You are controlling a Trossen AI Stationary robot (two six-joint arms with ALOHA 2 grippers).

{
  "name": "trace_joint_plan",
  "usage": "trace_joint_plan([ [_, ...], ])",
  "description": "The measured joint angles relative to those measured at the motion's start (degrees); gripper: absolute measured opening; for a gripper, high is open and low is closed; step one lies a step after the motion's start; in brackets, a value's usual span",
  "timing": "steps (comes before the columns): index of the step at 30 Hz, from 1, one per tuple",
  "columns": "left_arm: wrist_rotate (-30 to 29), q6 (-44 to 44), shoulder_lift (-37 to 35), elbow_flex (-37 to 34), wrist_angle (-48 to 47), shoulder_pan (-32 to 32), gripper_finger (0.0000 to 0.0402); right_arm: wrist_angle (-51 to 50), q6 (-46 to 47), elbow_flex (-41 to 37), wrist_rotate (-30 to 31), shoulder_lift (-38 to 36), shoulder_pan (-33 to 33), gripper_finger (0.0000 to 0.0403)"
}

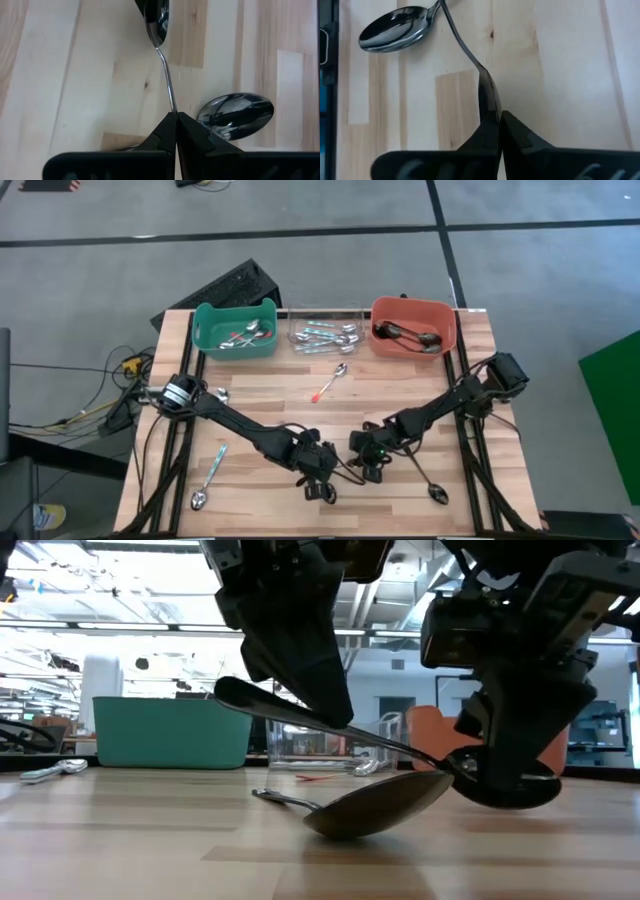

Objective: Sort silverware by color (type)
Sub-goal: Put the black spoon into the orange bin

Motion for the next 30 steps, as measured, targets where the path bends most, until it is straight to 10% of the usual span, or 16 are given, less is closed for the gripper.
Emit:
trace_joint_plan([
  [17,-0.4,-1.5,-7.7,2.8,0.1,3.9,0.0004,-18.3,4.1,0.0,5.7,-15.6,-3.1,0.0011],
  [30,-0.9,4.4,-19.5,2.8,0.8,10.7,0.0096,-29.7,6.9,0.0,14.2,-29.7,-10.3,0.0013],
])
